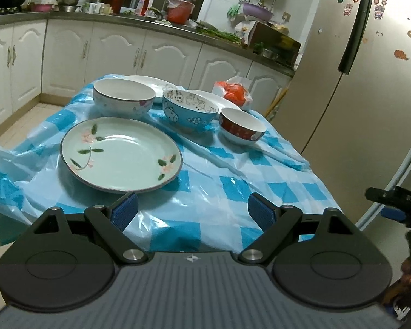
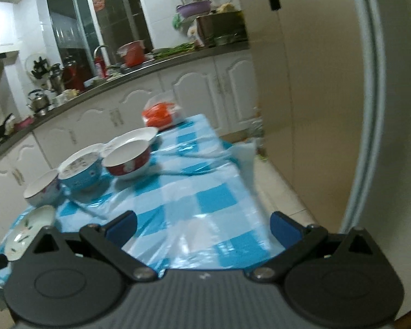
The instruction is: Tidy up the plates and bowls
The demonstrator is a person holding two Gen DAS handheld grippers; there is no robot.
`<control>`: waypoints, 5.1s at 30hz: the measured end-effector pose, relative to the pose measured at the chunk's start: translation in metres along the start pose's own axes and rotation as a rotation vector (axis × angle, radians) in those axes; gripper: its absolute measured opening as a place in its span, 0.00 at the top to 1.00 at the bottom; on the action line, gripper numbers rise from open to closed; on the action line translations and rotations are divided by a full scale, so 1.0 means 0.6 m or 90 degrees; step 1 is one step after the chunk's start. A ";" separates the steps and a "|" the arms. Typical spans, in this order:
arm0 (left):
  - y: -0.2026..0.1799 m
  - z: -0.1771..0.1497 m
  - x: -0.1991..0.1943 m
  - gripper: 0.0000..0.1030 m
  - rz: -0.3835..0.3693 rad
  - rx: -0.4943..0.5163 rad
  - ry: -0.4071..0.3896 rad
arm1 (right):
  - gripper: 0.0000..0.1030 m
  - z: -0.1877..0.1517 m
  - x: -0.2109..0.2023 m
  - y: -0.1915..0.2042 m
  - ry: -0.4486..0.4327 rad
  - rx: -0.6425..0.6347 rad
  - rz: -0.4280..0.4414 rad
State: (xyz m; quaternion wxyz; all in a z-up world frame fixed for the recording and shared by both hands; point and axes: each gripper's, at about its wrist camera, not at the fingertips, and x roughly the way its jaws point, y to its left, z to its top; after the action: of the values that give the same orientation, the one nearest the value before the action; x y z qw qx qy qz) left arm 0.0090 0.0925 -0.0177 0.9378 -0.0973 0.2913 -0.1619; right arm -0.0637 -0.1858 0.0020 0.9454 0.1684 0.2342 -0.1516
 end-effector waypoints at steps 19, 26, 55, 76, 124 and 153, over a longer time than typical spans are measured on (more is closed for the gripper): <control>-0.025 0.184 0.071 0.00 -0.053 -0.002 -0.094 | 0.01 0.139 0.171 0.075 0.001 0.059 0.172; -0.023 0.297 0.191 0.00 -0.083 -0.010 -0.077 | 0.07 0.203 0.284 0.096 0.030 0.083 0.249; -0.028 0.412 0.608 0.02 -0.065 -0.054 0.239 | 0.29 0.265 0.628 0.087 0.192 0.177 0.388; -0.026 0.387 0.653 0.10 -0.057 -0.074 0.257 | 0.34 0.264 0.687 0.067 0.209 0.195 0.429; -0.132 0.381 0.618 0.66 -0.076 -0.026 0.194 | 0.54 0.283 0.561 0.047 0.051 0.110 0.301; -0.086 0.240 0.365 0.72 -0.095 -0.064 0.124 | 0.54 0.128 0.325 0.068 0.045 0.092 0.290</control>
State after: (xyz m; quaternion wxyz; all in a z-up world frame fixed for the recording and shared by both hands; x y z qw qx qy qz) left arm 0.2496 -0.0215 0.0009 0.8845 -0.1495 0.3804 -0.2249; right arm 0.1456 -0.2197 -0.0202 0.9319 0.2892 0.2120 0.0553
